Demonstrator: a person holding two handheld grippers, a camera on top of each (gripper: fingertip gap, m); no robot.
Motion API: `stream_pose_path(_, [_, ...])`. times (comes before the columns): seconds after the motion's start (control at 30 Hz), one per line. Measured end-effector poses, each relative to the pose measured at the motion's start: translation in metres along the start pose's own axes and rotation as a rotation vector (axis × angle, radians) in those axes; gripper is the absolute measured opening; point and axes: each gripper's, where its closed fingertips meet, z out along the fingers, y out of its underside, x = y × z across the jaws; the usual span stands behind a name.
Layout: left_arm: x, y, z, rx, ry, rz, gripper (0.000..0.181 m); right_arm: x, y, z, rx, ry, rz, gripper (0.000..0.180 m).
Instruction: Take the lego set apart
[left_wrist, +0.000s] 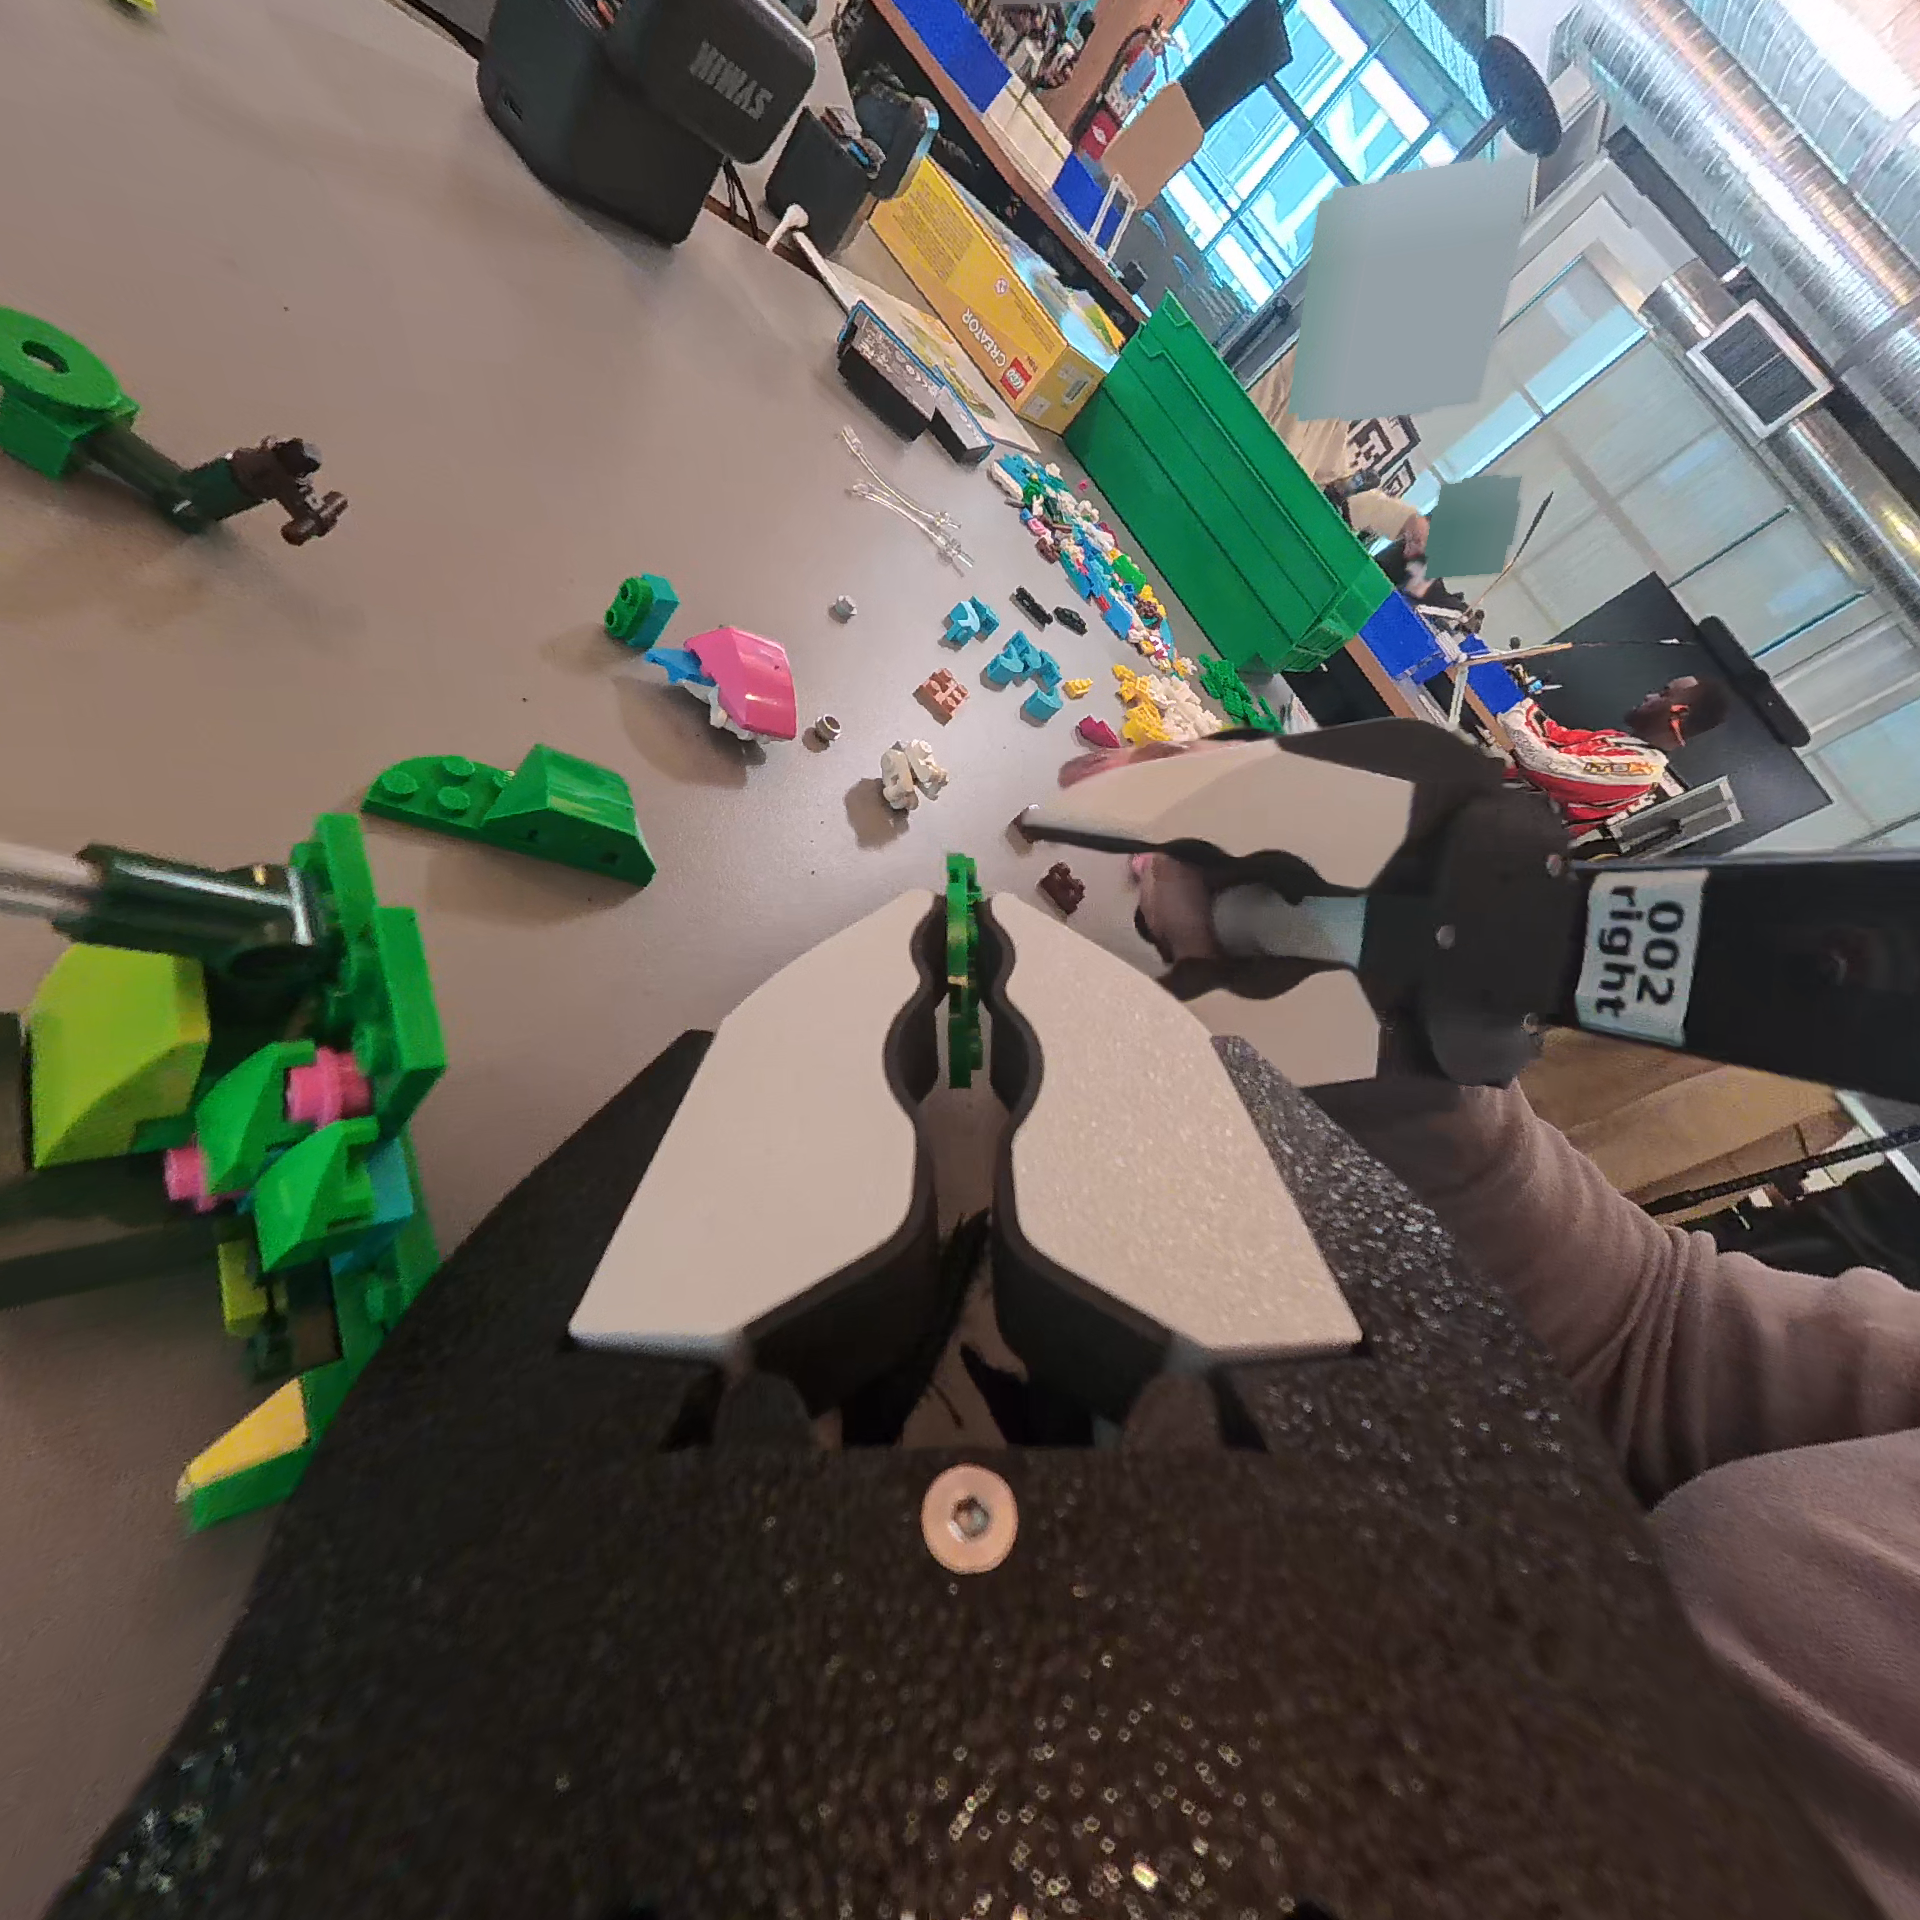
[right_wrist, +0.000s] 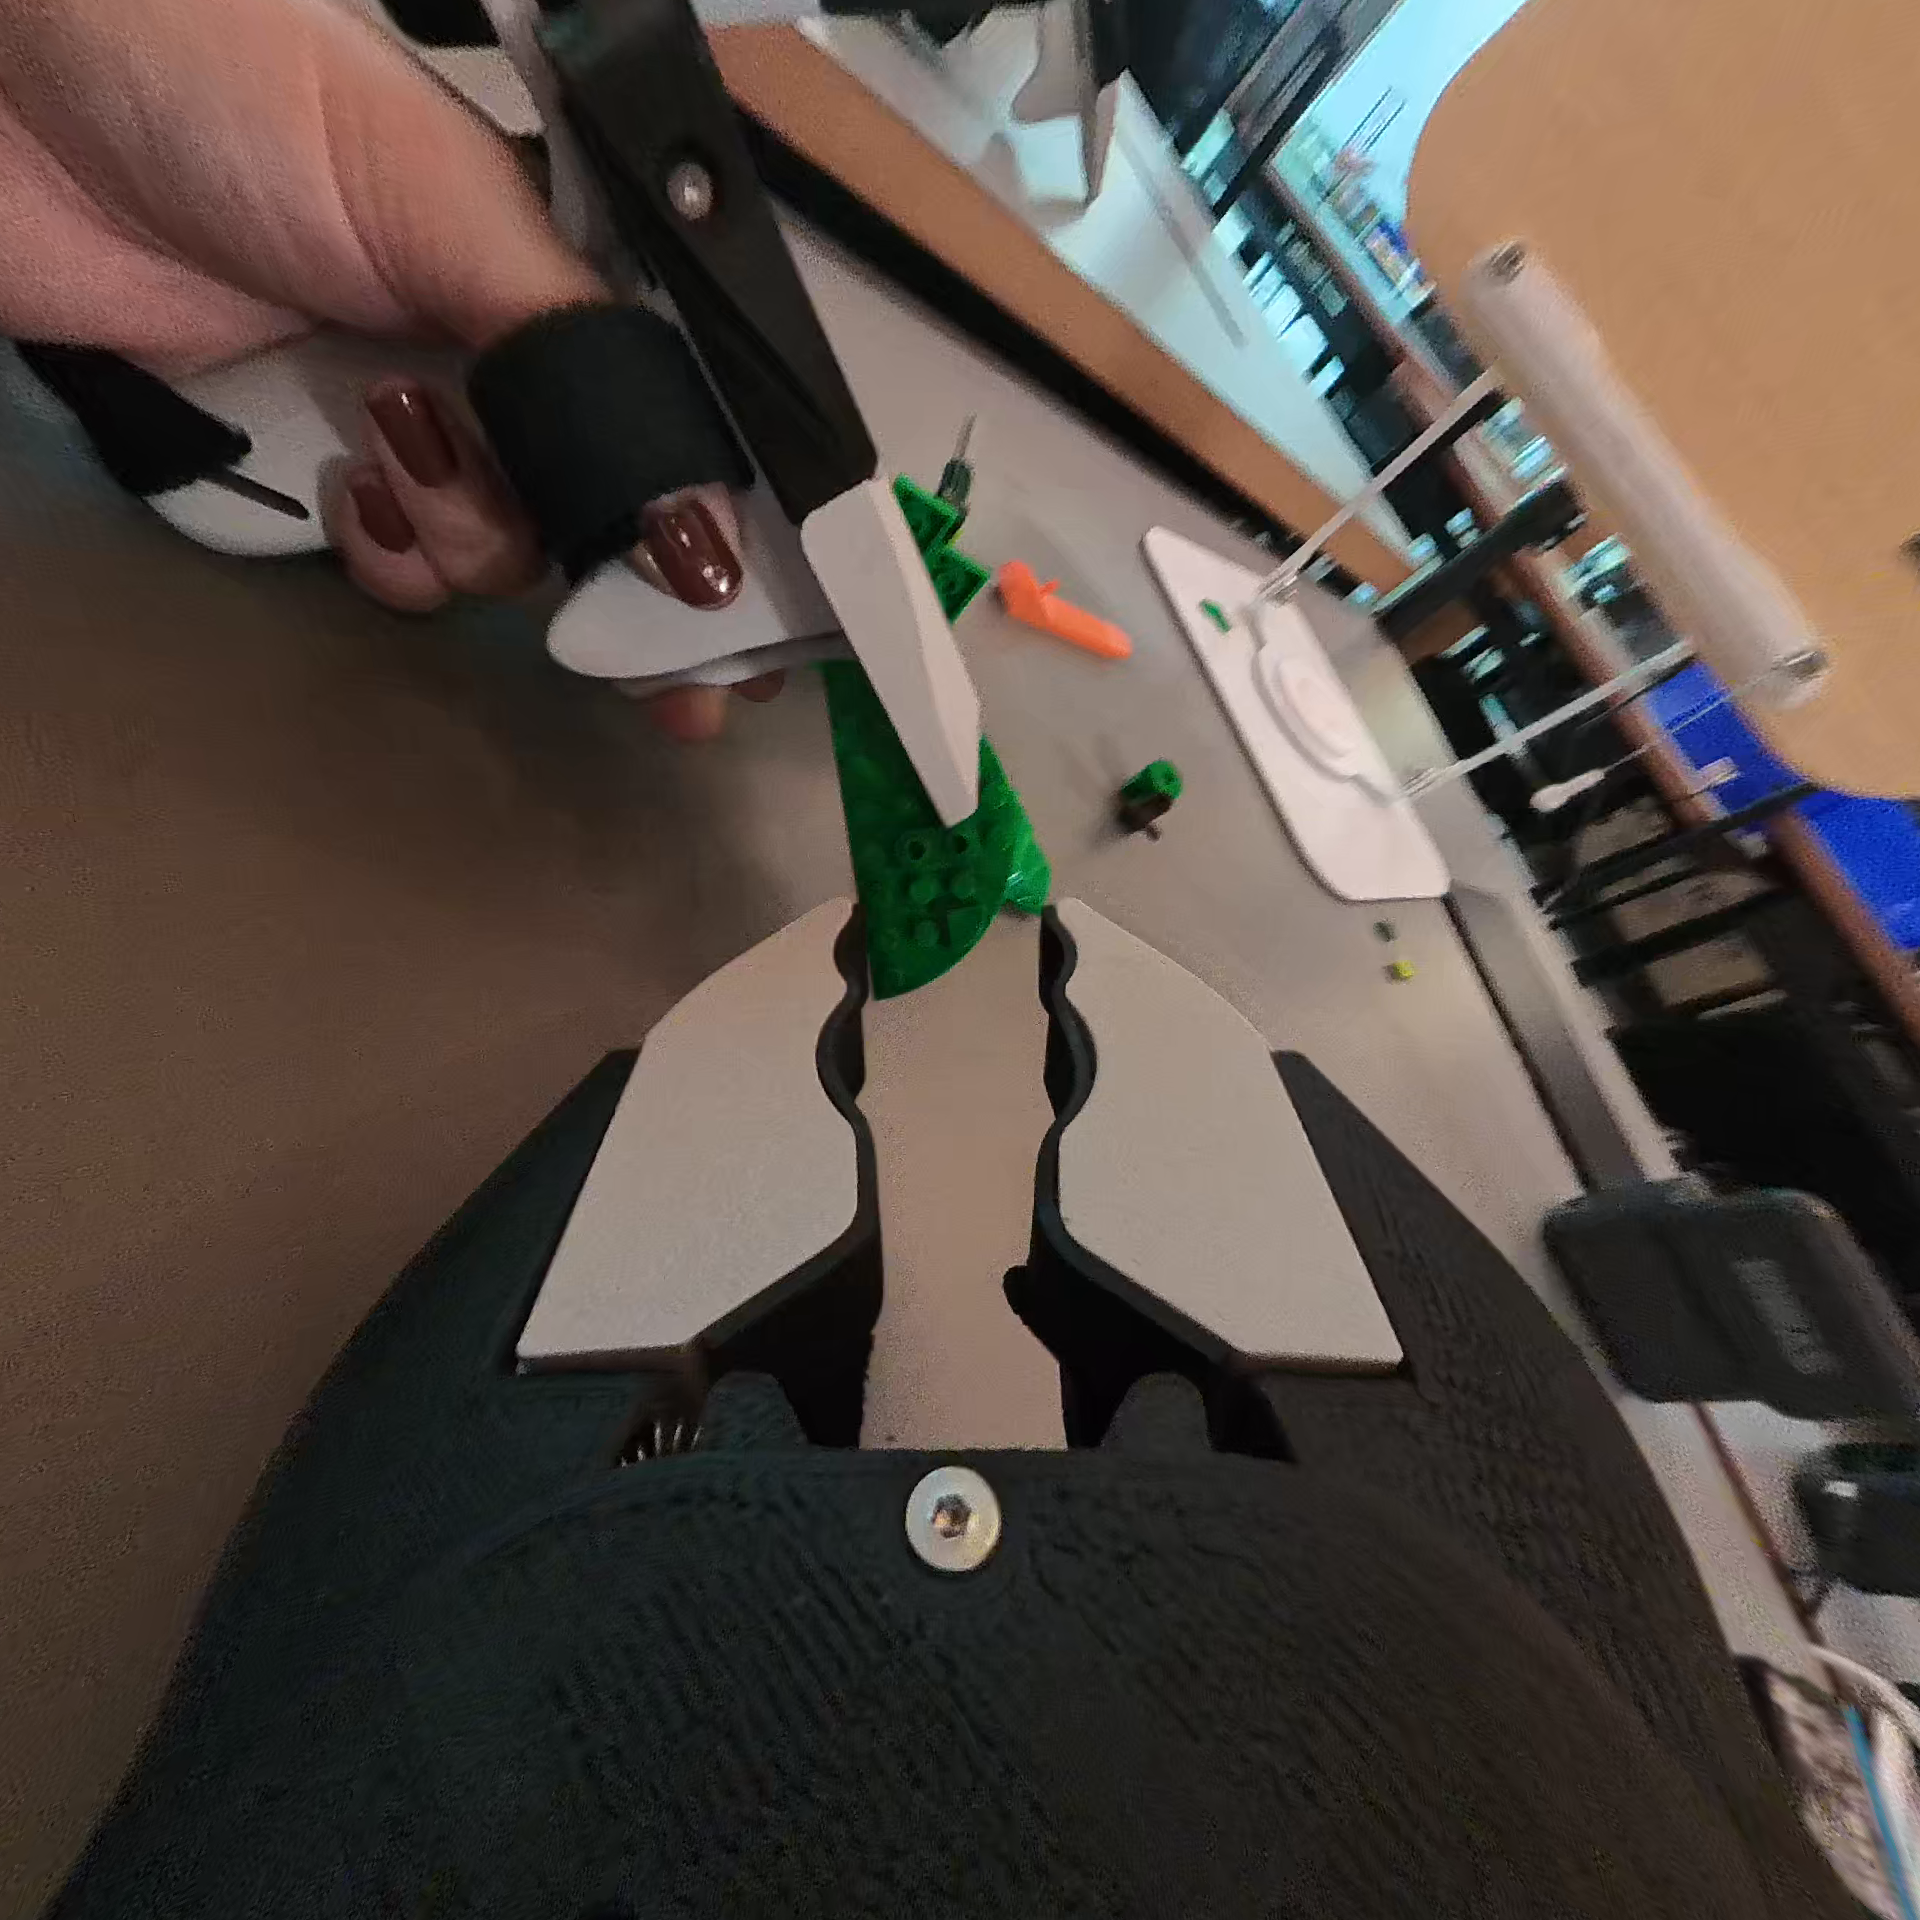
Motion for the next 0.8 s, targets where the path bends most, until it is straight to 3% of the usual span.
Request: stream_pose_path(0.8, [0.0, -0.002, -0.0025, 0.011, 0.007, -0.031, 0.004, -0.0051, 0.007, 0.011, -0.07, 0.103, -0.132, 0.024])
